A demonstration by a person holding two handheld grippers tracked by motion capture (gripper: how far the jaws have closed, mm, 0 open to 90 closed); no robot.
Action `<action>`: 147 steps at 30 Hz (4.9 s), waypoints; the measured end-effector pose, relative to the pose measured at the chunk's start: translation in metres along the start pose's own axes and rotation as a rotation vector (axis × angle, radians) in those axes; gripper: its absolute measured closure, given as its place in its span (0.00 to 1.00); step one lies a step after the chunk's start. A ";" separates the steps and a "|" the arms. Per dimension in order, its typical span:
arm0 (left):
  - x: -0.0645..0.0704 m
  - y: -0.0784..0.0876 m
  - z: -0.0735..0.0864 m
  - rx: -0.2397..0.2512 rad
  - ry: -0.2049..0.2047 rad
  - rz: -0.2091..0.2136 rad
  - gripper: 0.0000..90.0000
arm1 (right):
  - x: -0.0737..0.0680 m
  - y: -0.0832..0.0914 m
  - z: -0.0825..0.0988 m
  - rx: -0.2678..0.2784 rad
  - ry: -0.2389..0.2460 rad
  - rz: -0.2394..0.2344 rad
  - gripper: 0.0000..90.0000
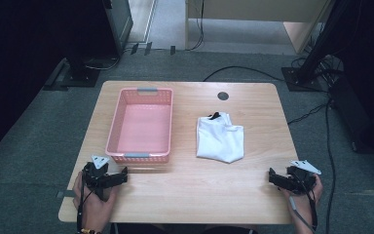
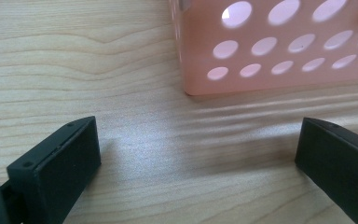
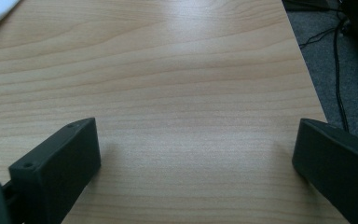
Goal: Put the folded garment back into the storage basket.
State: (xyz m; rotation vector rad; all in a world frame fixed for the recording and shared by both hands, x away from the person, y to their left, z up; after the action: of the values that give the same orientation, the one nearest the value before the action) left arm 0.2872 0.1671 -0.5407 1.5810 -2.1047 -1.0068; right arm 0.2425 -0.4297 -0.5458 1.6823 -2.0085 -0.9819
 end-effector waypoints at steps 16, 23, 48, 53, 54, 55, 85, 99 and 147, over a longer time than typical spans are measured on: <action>0.000 0.001 0.001 -0.001 -0.003 0.002 0.00 | 0.002 0.005 -0.008 0.016 -0.054 -0.024 0.01; 0.000 0.001 0.001 0.000 -0.002 0.002 0.00 | -0.010 0.015 -0.015 0.033 -0.040 -0.053 0.01; 0.000 0.001 0.001 0.000 -0.005 0.005 0.00 | -0.059 0.030 -0.039 0.095 0.002 -0.166 0.01; 0.000 0.001 0.001 0.000 -0.005 0.005 0.00 | -0.069 0.029 -0.043 0.093 0.012 -0.178 0.01; 0.000 0.001 0.001 0.000 -0.005 0.005 0.00 | -0.071 0.028 -0.043 0.093 0.018 -0.181 0.01; 0.000 0.001 0.001 0.000 -0.005 0.005 0.00 | -0.073 0.028 -0.044 0.093 0.018 -0.183 0.01; 0.000 0.001 0.001 0.000 -0.005 0.004 0.00 | -0.121 0.021 -0.059 0.104 0.070 -0.230 0.01; 0.000 0.001 0.001 0.000 -0.005 0.004 0.00 | -0.143 0.017 -0.065 0.106 0.079 -0.256 0.01; 0.000 0.001 0.001 -0.001 -0.008 0.007 0.00 | -0.202 -0.025 -0.069 0.080 0.090 -0.238 0.00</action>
State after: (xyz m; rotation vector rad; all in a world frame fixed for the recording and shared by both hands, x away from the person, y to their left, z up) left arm 0.2859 0.1678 -0.5406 1.5701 -2.1141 -1.0132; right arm 0.3536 -0.2577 -0.4809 2.0076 -1.8430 -0.8920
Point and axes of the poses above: each handheld gripper's, and its own axes: y roughly backward along the jaws, z roughly out of its underside, x roughly to its right, the point moved 2 cm from there along -y, roughly forward along the jaws, and after that the axes turned 12 degrees about -y, right-handed, at the moved point
